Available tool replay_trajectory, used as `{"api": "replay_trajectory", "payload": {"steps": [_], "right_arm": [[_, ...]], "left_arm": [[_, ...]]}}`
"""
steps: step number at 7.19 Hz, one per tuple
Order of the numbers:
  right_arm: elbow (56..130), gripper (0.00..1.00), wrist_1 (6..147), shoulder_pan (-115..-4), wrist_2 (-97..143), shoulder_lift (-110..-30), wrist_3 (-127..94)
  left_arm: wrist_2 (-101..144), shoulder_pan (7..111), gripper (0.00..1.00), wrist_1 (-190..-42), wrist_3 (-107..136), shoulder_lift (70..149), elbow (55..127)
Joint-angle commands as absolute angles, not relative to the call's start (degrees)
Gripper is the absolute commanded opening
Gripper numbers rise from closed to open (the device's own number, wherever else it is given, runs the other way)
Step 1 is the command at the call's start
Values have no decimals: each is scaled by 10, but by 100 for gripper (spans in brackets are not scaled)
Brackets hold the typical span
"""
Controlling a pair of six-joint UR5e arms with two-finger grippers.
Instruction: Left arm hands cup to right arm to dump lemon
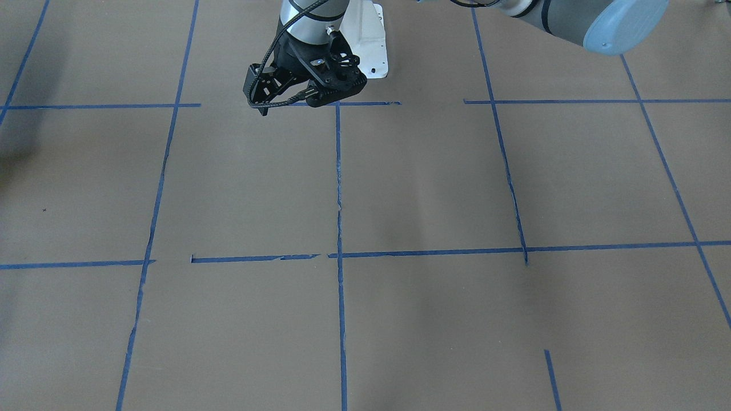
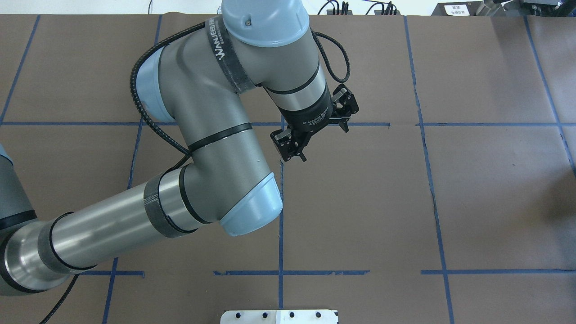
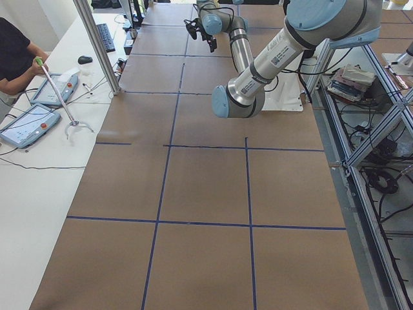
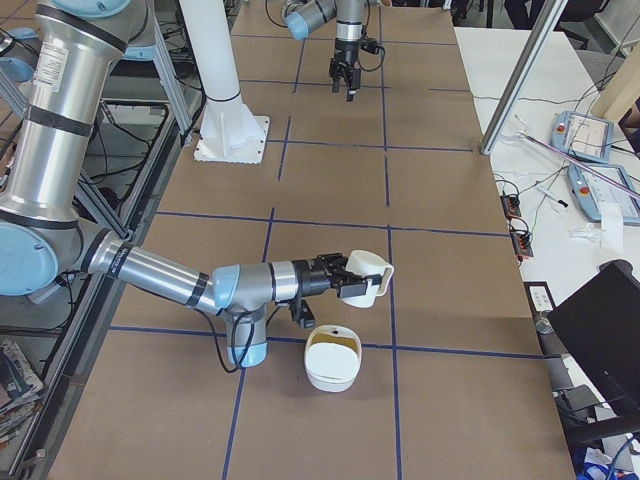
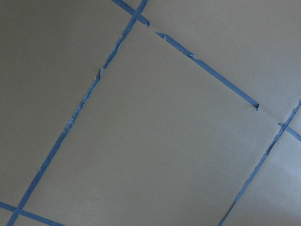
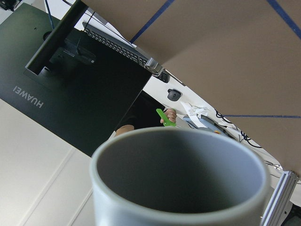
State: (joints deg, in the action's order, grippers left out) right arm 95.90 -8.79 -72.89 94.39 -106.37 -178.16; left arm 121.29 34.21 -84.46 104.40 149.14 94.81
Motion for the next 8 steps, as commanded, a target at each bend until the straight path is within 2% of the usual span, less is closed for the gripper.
{"api": "replay_trajectory", "payload": {"steps": [1, 2, 5, 8], "right_arm": [[1005, 14, 20, -672, 931, -1013, -1567], [1014, 10, 56, -651, 928, -986, -1491], [1055, 9, 149, -546, 888, -966, -1148], [1068, 9, 299, -341, 585, -887, -837]], "left_arm": [[1212, 345, 100, -845, 1023, 1489, 947], [1212, 358, 100, -846, 1015, 1491, 950], [1214, 400, 100, -852, 977, 1497, 954], [1171, 408, 100, -852, 933, 1512, 948]]}}
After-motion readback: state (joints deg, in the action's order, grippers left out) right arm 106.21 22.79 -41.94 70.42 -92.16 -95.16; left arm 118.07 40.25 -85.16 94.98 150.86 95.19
